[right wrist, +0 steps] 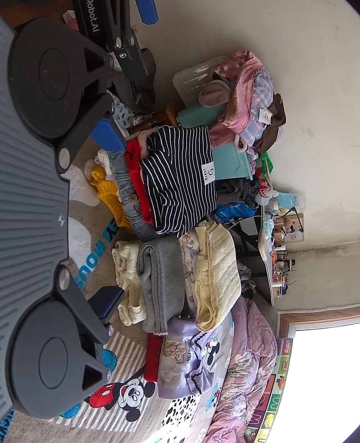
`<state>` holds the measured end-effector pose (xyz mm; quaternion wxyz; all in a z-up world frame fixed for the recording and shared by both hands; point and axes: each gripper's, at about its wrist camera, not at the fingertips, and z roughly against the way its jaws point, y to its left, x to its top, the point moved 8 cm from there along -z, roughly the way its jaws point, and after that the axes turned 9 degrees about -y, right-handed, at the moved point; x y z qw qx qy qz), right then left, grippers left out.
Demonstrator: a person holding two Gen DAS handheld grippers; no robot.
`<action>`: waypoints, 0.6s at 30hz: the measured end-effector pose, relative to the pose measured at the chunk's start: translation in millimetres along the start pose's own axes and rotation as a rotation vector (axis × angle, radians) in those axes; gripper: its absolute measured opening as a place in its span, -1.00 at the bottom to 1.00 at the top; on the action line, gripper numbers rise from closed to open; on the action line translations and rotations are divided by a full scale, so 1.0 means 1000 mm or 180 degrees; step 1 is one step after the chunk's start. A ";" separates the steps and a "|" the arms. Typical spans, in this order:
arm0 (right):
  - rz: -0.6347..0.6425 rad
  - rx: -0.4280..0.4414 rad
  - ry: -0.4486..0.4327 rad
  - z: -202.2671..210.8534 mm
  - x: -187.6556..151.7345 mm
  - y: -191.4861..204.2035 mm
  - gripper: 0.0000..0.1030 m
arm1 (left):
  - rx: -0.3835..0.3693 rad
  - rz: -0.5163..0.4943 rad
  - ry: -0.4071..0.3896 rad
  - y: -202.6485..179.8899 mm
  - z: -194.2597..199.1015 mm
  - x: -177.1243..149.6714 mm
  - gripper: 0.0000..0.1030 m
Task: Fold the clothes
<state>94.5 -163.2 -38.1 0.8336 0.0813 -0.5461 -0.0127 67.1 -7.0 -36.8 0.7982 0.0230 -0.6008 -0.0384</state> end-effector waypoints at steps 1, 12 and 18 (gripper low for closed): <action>-0.0006 0.0001 0.0001 0.000 0.000 0.000 0.99 | 0.0000 0.0000 0.0000 0.000 0.000 0.000 1.00; -0.0008 -0.0013 -0.0002 0.000 0.000 -0.001 0.99 | -0.0001 0.0008 0.0005 -0.003 -0.001 -0.001 1.00; -0.0018 -0.0009 0.0007 0.000 0.000 0.000 0.99 | 0.0000 0.0006 0.0006 -0.003 -0.002 -0.002 1.00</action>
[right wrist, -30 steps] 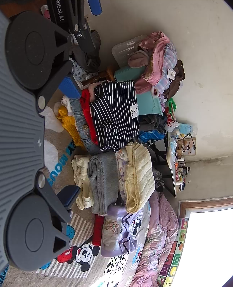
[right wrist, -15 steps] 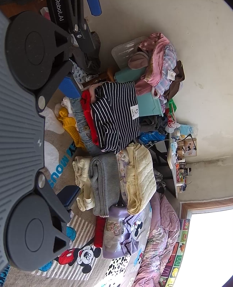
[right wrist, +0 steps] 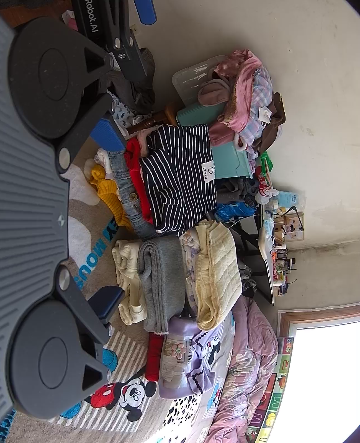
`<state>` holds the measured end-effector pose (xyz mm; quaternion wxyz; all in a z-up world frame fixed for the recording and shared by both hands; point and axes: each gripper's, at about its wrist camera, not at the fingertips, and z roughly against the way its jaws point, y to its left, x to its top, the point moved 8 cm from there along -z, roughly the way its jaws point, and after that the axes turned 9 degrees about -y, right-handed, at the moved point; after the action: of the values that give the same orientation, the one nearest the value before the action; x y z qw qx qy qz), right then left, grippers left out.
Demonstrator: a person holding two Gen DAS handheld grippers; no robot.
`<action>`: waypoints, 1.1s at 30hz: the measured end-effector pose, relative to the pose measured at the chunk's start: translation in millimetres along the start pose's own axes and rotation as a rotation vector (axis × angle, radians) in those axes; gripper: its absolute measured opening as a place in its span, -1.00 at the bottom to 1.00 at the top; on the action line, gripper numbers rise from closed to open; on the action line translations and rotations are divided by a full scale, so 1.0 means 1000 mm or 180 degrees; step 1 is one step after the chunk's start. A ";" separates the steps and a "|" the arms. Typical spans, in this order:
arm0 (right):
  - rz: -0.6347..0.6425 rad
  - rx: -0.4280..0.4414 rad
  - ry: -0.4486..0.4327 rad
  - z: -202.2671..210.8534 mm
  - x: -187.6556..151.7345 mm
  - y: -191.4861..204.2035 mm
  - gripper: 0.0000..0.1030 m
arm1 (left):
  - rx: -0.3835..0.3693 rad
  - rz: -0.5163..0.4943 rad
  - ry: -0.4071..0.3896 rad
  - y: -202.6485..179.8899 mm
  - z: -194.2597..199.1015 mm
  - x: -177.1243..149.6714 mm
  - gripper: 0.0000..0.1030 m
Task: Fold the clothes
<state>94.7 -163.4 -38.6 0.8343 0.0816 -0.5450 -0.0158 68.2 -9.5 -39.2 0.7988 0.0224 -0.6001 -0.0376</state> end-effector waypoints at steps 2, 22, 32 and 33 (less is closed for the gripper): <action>-0.0006 0.0004 0.0004 0.000 0.000 0.000 0.99 | 0.0000 0.0003 0.0002 0.001 0.000 0.000 1.00; 0.0009 0.0010 0.0070 -0.018 -0.002 0.002 0.99 | -0.0100 0.0103 0.0098 0.006 -0.022 -0.007 1.00; 0.0102 0.0021 0.0122 -0.048 0.000 0.003 0.99 | -0.0164 0.0148 0.0201 0.010 -0.054 -0.010 1.00; 0.0111 0.0027 0.0134 -0.051 0.000 0.003 0.99 | -0.0163 0.0158 0.0211 0.012 -0.058 -0.010 1.00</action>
<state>141.3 -153.9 -58.4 0.8454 0.0760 -0.5288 0.0029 121.4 2.5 -63.9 0.8192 -0.0117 -0.5724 -0.0324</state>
